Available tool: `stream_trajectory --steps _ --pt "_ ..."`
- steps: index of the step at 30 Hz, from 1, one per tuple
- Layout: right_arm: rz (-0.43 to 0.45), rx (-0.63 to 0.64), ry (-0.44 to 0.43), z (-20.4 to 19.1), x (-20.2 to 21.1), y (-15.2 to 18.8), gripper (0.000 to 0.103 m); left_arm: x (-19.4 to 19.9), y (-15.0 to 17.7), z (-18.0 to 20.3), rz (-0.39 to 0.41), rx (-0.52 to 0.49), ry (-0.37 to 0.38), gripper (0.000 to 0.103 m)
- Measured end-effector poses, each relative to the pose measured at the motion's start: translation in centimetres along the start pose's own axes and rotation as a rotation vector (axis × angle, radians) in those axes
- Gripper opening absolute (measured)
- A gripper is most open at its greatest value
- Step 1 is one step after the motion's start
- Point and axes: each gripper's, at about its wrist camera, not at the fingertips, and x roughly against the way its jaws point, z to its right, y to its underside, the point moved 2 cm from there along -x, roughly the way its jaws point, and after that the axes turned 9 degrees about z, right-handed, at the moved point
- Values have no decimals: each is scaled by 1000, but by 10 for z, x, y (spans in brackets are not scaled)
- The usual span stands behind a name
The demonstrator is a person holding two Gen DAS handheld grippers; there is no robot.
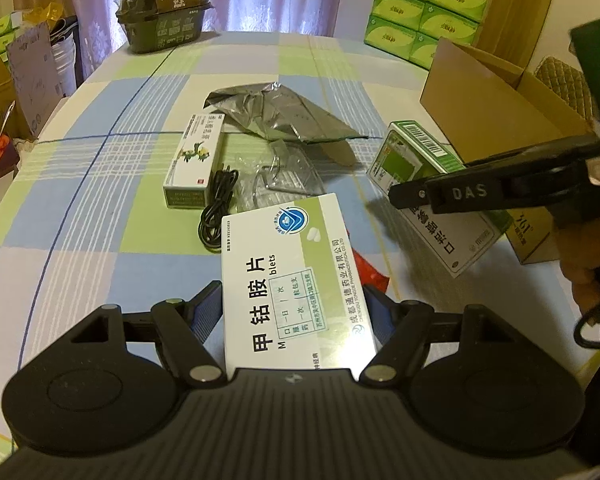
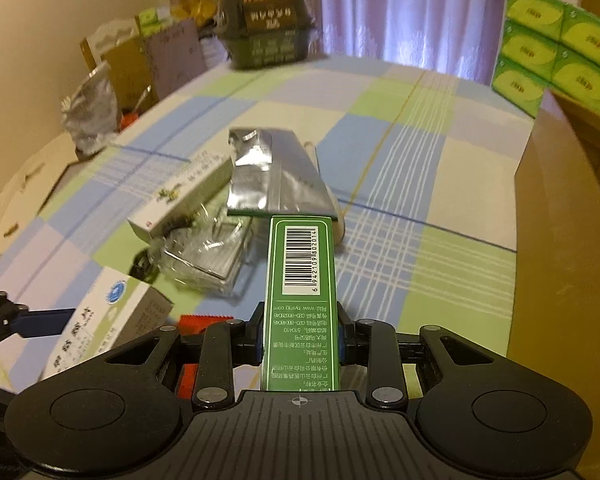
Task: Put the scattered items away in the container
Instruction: 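Lift both medicine boxes and carry them toward the cardboard box, then lower the white medicine box into the cardboard box and open the left tool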
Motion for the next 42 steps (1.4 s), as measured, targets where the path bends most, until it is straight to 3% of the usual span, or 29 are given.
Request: stream_trajectory --steps 15,27,35,42 --pt "146 -90 58 16 65 -14 33 23 -32 34 50 -83 44 70" --pt "292 -129 208 83 149 -57 33 26 -89 118 124 -174 203 70" --pt "277 -185 332 155 184 -40 33 13 -121 188 147 -216 319 70" --pt "249 -234 364 190 192 -17 33 -10 -130 233 126 -246 375 70"
